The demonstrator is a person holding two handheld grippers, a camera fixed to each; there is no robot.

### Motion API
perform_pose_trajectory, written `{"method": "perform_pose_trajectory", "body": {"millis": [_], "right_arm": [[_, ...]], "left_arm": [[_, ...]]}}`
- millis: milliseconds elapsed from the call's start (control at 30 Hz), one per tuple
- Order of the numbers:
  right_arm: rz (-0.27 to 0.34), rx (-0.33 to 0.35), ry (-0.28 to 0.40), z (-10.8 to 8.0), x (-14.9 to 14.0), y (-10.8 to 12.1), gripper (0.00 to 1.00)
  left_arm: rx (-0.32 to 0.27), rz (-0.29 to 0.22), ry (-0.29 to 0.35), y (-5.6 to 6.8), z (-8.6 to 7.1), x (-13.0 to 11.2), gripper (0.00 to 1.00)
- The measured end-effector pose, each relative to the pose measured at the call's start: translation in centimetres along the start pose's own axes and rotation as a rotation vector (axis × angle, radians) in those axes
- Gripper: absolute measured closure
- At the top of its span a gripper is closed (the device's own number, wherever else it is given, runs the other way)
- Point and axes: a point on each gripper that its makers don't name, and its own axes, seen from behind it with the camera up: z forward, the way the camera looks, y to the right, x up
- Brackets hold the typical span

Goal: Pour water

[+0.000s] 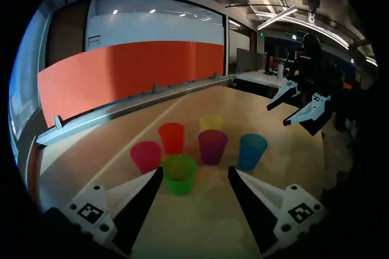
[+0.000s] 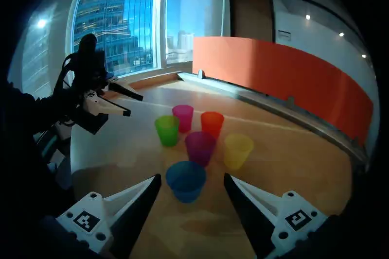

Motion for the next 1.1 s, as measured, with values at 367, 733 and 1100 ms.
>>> {"method": "perform_pose_trajectory", "body": {"millis": [367, 733, 1100], "right_arm": [[0.001, 0.018, -0.058, 2.1, -2.9, -0.1, 0.00], [-0.022, 0.036, -0.123, 4.3, -5.7, -0.5, 0.00], [-0.019, 0.048, -0.157, 6.0, -7.1, -0.8, 0.00]], "left_arm": [[0.017, -0.001, -0.065, -1.0, 2.0, -3.1, 0.01], [0.023, -0.026, -0.131, -2.1, 3.8, -5.6, 0.01], [0.018, -0.023, -0.176, -2.7, 5.8, -6.5, 0.00]]}}
